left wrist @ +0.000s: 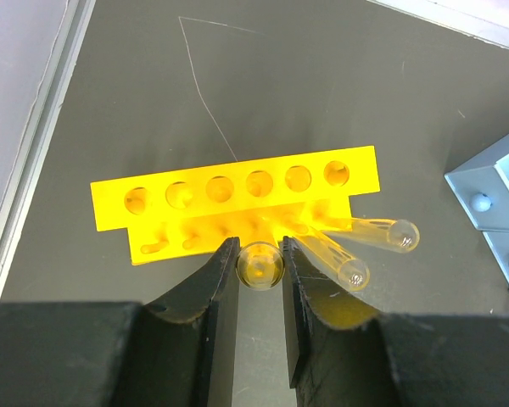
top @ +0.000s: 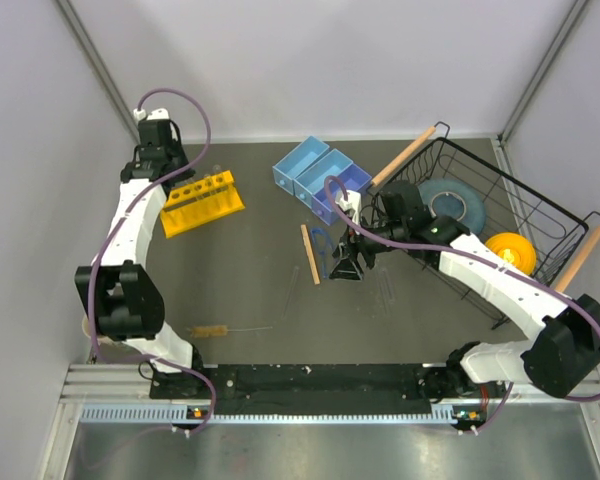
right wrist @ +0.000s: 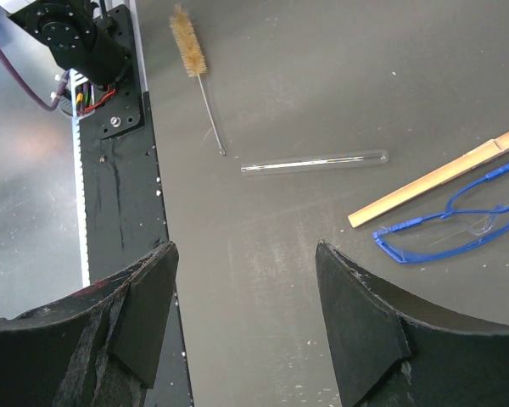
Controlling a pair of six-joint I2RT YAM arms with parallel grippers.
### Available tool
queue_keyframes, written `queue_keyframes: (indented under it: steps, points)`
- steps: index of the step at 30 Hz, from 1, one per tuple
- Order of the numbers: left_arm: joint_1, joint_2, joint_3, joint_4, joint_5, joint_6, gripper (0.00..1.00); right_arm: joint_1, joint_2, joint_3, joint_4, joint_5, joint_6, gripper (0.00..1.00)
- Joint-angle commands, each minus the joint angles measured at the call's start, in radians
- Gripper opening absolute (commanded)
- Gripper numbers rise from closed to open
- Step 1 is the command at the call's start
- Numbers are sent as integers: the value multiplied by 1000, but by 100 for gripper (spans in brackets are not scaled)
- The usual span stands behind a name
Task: Organize the chemistry lab equipment
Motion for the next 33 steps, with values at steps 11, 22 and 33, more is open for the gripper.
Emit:
queue_keyframes:
  steps: [11,22,33]
  points:
    - [10,71,-17,82,35,1,17,-10,-28,-7,34,-25,2,67]
    - [12,39,-17,58,22,-7,54,-19,-34,-12,32,-33,-5,69]
    - [59,-218,-80,10,55,-57,91,-36,-50,23,-145,120,-192,88]
